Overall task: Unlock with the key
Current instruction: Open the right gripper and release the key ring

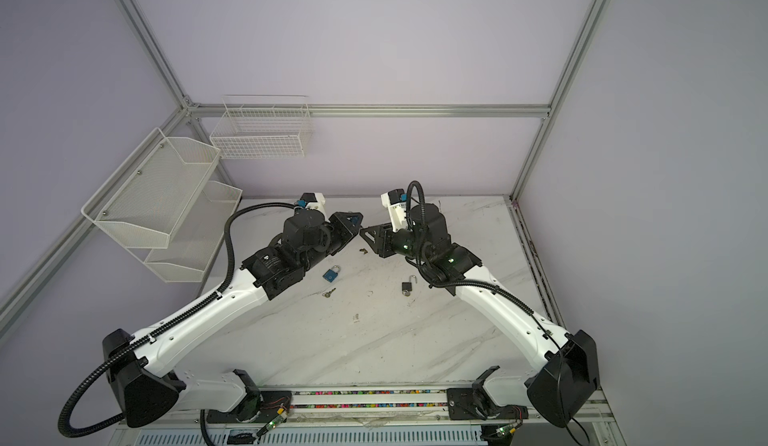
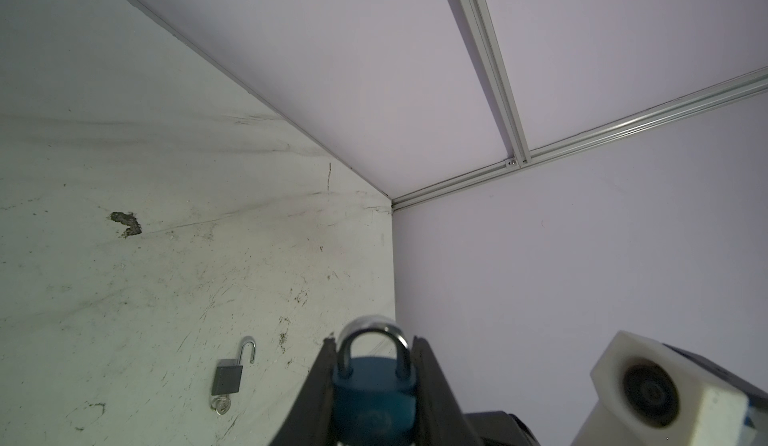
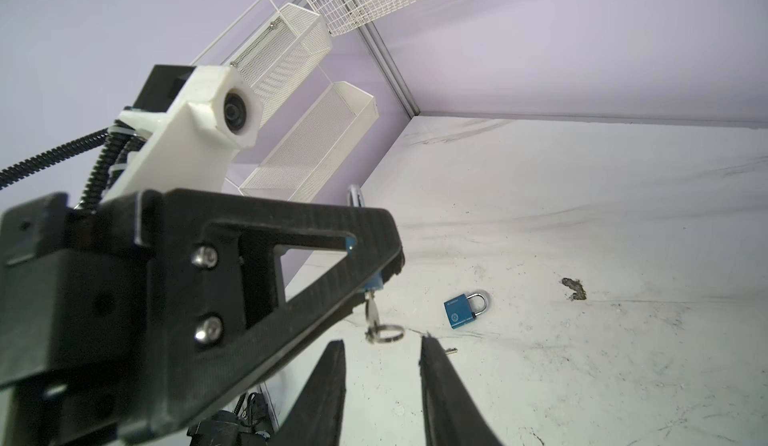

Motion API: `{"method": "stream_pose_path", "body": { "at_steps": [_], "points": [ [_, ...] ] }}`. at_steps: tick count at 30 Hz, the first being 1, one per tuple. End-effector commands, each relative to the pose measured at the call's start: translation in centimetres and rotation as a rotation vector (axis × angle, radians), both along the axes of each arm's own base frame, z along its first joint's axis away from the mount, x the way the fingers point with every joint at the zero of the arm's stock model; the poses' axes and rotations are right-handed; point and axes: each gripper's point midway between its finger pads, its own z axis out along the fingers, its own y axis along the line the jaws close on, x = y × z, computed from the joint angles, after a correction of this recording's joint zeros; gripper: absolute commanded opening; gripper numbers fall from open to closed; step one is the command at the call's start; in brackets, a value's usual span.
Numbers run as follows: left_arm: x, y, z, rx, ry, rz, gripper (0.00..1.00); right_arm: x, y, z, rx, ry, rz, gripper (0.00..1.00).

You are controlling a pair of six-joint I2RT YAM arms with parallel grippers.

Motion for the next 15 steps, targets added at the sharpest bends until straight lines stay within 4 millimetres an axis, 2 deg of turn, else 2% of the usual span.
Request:
{"method": "stream_pose_path", "body": {
  "at_steps": [1,7,12,15],
  "points": [
    [-0.29,0.58,1.75,-0.027,-0.065,0.003,0.06,0.66,0.39,1.79,0.042,-0.038,-0.002,0.31],
    [-0.35,0.42,1.96,-0.035,-0.069,-0.006,0.06,0.86,0.77,1.52,0.042,-0.035,0.009,0.24],
    [-0.26,0.12,1.73,-0.032,-0.064,-0.014,0.06,0.83,0.89,2.29,0.049,-0.051,0.017,0.24],
    [-0.19,0.06,1.64,-0.030,-0.063,-0.015,0.06,0.91,0.91,2.28,0.046,-0.051,0.016,0.27]
  ]
}}
